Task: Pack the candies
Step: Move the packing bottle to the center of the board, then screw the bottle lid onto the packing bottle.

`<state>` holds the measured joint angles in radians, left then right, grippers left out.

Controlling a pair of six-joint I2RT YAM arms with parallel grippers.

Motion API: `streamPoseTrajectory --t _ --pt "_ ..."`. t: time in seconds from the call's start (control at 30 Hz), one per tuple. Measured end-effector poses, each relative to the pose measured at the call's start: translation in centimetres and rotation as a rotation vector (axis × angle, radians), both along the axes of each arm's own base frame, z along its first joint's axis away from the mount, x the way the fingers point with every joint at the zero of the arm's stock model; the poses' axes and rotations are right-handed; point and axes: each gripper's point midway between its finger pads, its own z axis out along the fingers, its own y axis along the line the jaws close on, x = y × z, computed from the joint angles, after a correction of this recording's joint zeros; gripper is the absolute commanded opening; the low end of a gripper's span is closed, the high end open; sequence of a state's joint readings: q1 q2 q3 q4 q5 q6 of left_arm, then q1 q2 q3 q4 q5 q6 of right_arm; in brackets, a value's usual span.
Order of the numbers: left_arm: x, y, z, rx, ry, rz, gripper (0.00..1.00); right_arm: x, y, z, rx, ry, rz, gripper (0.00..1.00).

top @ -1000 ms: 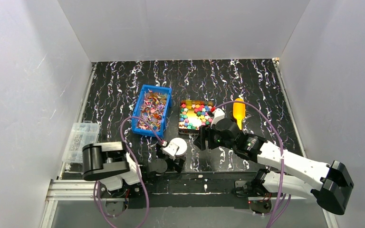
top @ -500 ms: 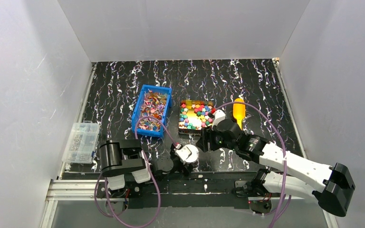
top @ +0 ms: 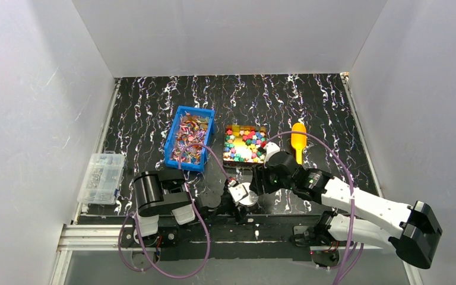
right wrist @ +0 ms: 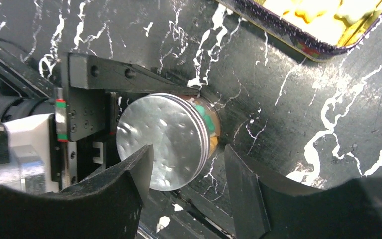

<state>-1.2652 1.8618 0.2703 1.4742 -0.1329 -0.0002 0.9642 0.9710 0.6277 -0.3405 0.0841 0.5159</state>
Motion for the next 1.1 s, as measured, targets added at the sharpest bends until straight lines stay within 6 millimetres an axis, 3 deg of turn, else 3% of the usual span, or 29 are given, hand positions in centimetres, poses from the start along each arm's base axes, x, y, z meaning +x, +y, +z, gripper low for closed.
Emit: streamPoseTrajectory --t 0.13,0.33,0.83,1.1 --pt "0.0 -0.1 0.0 0.0 0.003 -0.035 0.43 -0.2 -0.3 -1.1 -0.025 0.018 0.0 0.57" --pt "-0.2 -0.1 0.0 -0.003 0.007 -0.092 0.35 -0.4 -0.5 -2.6 -0.05 0.037 0.001 0.51" --pt "-0.3 -0.1 -0.1 -0.009 0.007 -0.109 0.33 -0.4 0.3 -2.4 -0.002 0.032 0.012 0.26" --pt "0.1 0.0 -0.1 -0.008 0.008 -0.09 0.32 -0.6 -0.2 -2.4 0.024 0.041 -0.015 0.24"
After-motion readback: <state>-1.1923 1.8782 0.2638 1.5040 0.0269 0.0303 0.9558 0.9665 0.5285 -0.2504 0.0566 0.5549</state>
